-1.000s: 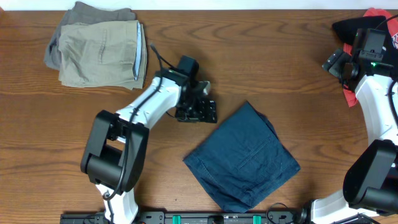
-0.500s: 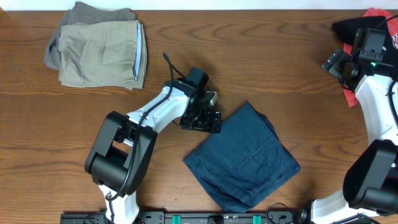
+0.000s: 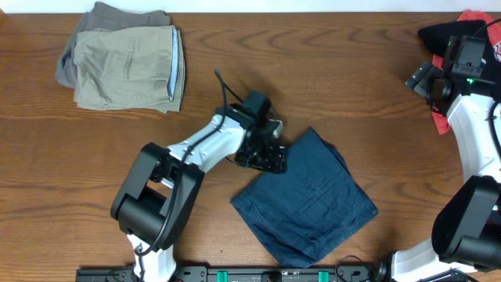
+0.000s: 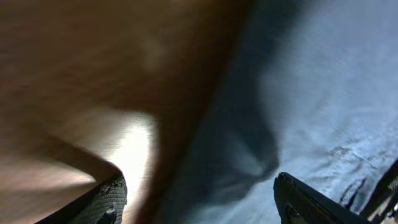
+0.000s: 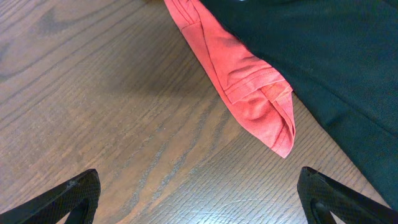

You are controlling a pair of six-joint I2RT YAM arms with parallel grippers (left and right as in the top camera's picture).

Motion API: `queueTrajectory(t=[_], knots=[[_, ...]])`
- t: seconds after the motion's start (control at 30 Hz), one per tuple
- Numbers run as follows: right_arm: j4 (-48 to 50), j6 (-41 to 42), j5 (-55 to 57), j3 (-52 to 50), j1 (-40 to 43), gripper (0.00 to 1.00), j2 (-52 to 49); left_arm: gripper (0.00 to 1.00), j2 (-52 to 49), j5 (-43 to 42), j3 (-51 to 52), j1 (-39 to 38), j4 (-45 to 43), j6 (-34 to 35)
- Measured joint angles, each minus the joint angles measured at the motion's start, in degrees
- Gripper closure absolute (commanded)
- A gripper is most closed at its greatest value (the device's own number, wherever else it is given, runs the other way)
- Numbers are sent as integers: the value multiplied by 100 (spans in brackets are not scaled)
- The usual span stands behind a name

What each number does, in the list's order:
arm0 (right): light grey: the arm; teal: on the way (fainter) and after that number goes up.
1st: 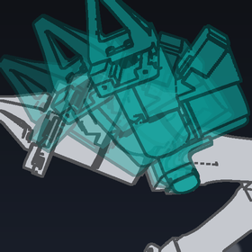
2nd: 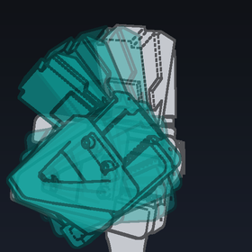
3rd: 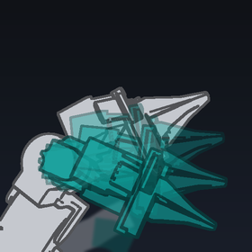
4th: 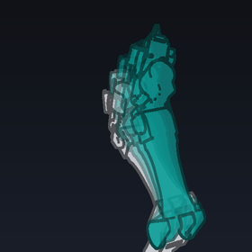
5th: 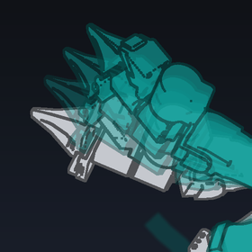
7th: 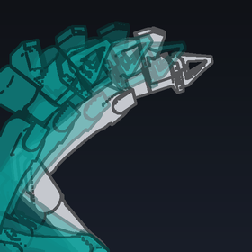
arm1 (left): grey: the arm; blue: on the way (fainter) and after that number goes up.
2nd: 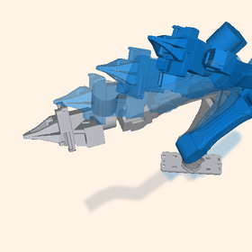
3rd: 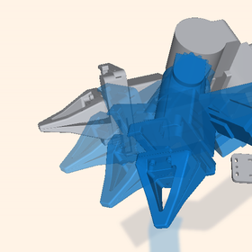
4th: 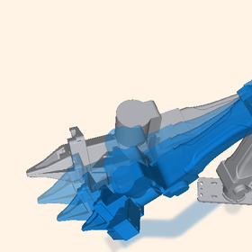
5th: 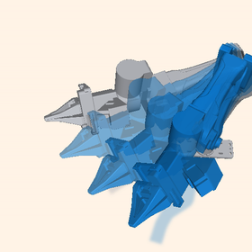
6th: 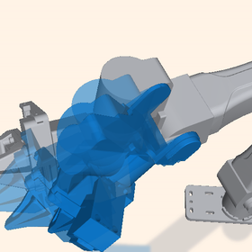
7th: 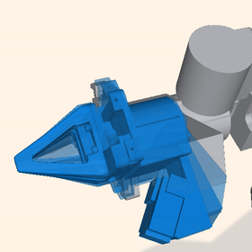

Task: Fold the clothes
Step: 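Reach the left gripper to the folded shorts' top-left corner and grasp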

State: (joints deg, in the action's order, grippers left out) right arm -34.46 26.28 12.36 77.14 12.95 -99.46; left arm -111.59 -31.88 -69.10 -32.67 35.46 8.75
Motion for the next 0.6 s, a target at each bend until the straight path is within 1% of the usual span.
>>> queueTrajectory(t=[0.03,0.1,0.13,0.17,0.23,0.3,0.33,0.37,0.5,0.6], knots=[[0,0,0,0,0,1,0,24,2,-15,4,-46,-2,0],[0,0,2,0,0,1,0,33,2,-37,13,-142,-4,9],[0,0,2,0,0,1,0,40,2,-46,24,-168,-15,37],[0,0,2,0,0,1,0,50,2,-52,42,-197,-20,42],[0,0,0,0,0,1,0,67,2,-35,74,-205,-39,55],[0,0,2,0,0,1,0,79,2,-31,105,-199,-103,24],[0,0,2,0,0,1,0,81,2,-28,111,-199,-142,28],[0,0,2,0,0,1,0,87,2,-9,114,-199,-179,50],[0,0,0,0,0,1,0,94,2,245,114,-184,-356,313],[0,0,2,0,0,1,0,94,2,415,114,-72,-431,516]])
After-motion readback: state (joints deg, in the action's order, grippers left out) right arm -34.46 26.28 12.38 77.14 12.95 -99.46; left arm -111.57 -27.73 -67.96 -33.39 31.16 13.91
